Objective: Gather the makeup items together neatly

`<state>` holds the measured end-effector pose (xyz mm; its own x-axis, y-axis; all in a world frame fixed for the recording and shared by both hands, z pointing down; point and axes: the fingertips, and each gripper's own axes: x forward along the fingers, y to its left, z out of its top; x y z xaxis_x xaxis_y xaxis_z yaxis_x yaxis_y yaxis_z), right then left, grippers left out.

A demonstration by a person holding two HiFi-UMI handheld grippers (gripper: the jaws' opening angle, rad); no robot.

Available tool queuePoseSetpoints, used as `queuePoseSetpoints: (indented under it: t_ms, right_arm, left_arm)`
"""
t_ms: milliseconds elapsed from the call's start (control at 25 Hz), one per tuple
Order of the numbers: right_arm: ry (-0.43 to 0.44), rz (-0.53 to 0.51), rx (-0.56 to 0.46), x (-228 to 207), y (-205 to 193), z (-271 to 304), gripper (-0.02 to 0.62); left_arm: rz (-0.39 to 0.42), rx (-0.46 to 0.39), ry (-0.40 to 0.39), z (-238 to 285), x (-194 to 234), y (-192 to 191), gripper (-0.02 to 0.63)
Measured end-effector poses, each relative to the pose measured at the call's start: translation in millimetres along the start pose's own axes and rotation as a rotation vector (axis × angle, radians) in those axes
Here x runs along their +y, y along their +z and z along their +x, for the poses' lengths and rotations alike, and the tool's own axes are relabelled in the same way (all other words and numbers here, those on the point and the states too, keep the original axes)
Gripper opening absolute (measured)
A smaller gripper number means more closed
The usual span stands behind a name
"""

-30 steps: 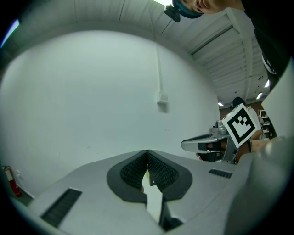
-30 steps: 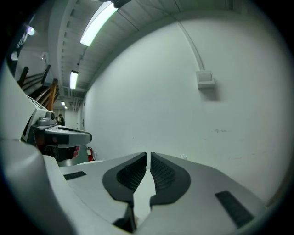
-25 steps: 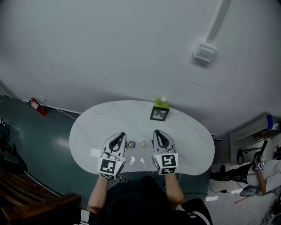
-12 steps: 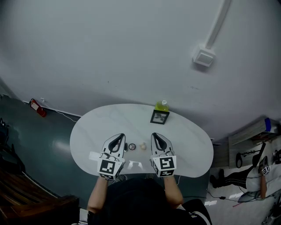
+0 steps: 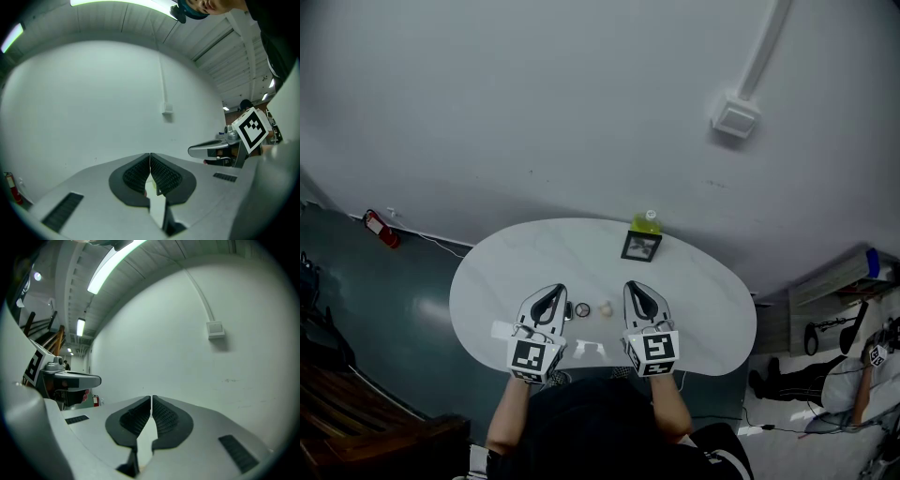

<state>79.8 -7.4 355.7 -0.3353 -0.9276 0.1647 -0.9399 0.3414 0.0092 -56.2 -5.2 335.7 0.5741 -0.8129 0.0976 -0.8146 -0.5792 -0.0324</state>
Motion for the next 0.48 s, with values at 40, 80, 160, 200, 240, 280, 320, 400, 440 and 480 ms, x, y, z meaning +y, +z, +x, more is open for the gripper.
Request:
queuePoseSetpoints:
  t_ms: [40, 80, 160, 200, 240, 280, 320, 400, 440, 480]
  right_arm:
    - [0.0, 0.0, 0.0, -0.6, 0.2, -0.5, 0.038]
    - [-0.001, 0.0, 0.001, -1.0, 0.2, -1.1, 0.038]
    - [-0.003, 0.003, 0.001, -1.5, -0.2, -2.4, 0.038]
    - [-0.004, 0.003, 0.0, -1.3, -0.7, -3.2, 0.038]
    - [-0.004, 0.003, -0.001, -0.9, -1.2, -4.0, 0.038]
    - [-0.003, 0.002, -0.001, -0.1, -1.8, -4.8, 0.038]
    - [-0.002, 0.001, -0.001, 0.8, -2.3, -5.3, 0.038]
    - [0.0, -0.002, 0.001, 2.4, -2.9, -6.2, 0.038]
    - [0.002, -0.003, 0.002, 3.1, -3.0, -6.7, 0.038]
    - [0.003, -0.004, 0.003, 3.8, -3.1, -7.1, 0.038]
  left_arm:
    - [-0.001, 0.0, 0.0, -0.1, -0.6, 0.1, 0.02]
    - [-0.001, 0.001, -0.001, -0.3, -1.1, 0.0, 0.02]
    - [0.0, 0.002, -0.002, -1.1, -2.1, -0.4, 0.02]
    - [0.0, 0.001, -0.002, -1.7, -2.5, -0.6, 0.02]
    - [0.001, 0.0, -0.002, -2.4, -2.9, -0.8, 0.02]
    - [0.001, -0.001, -0.001, -3.3, -3.2, -1.0, 0.02]
    - [0.002, -0.002, -0.001, -4.1, -3.4, -1.1, 0.02]
    - [0.002, -0.003, 0.0, -5.3, -3.9, -0.9, 0.02]
    - [0.002, -0.003, 0.0, -5.7, -4.1, -0.7, 0.02]
    - [0.002, -0.003, 0.0, -6.1, -4.4, -0.5, 0.02]
